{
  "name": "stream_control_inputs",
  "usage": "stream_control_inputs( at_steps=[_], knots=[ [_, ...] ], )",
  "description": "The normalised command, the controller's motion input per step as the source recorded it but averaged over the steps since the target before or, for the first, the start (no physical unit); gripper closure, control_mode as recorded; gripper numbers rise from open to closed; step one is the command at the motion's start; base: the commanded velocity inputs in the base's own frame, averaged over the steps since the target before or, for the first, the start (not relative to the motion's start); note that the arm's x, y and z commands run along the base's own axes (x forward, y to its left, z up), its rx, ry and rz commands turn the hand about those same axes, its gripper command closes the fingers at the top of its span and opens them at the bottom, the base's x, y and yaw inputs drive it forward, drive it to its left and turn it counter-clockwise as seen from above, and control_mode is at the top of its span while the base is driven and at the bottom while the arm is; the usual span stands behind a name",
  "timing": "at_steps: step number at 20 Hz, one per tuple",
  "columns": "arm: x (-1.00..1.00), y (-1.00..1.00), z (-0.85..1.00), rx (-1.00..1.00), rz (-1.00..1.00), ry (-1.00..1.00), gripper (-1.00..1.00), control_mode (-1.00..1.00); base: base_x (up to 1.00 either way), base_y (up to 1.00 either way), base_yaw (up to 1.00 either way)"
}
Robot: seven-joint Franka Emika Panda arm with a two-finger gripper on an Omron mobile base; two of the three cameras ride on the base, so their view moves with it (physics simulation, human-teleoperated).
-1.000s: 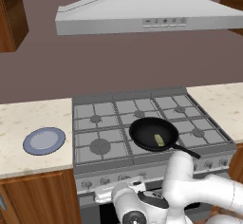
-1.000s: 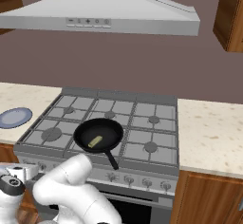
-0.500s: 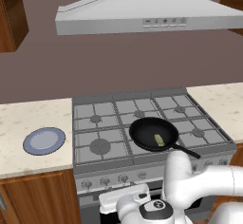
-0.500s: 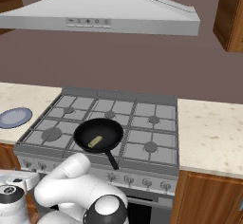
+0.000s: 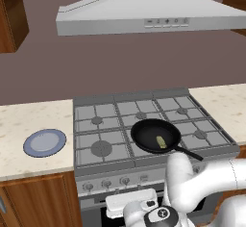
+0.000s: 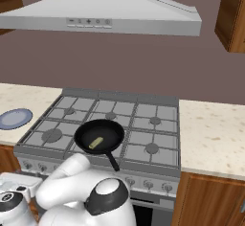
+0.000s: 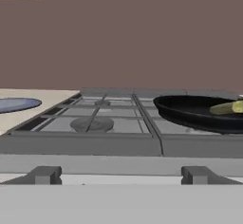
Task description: Pick up the butter stick and place it in the pan. Then turn on the burner for the pan.
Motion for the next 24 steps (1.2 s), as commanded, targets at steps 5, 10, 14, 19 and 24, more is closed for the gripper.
stream_control_inputs(
  at_steps=[5, 10, 14, 19, 24],
  knots=[
    [0.31, -0.35, -0.05, 0.06, 0.09, -0.05, -1.0, -1.0, 0.0, 0.0, 0.0],
    [0.43, -0.27, -0.03, 0.05, 0.15, 0.0, -1.0, -1.0, 0.0, 0.0, 0.0],
    [0.53, -0.29, 0.0, 0.07, 0.12, 0.0, -1.0, -1.0, 0.0, 0.0, 0.0],
    [0.62, -0.27, 0.0, 0.07, 0.11, 0.0, -1.0, -1.0, 0.0, 0.0, 0.0],
    [0.7, -0.21, 0.0, 0.05, 0.07, 0.0, -1.0, -1.0, 0.0, 0.0, 0.0]
  ],
)
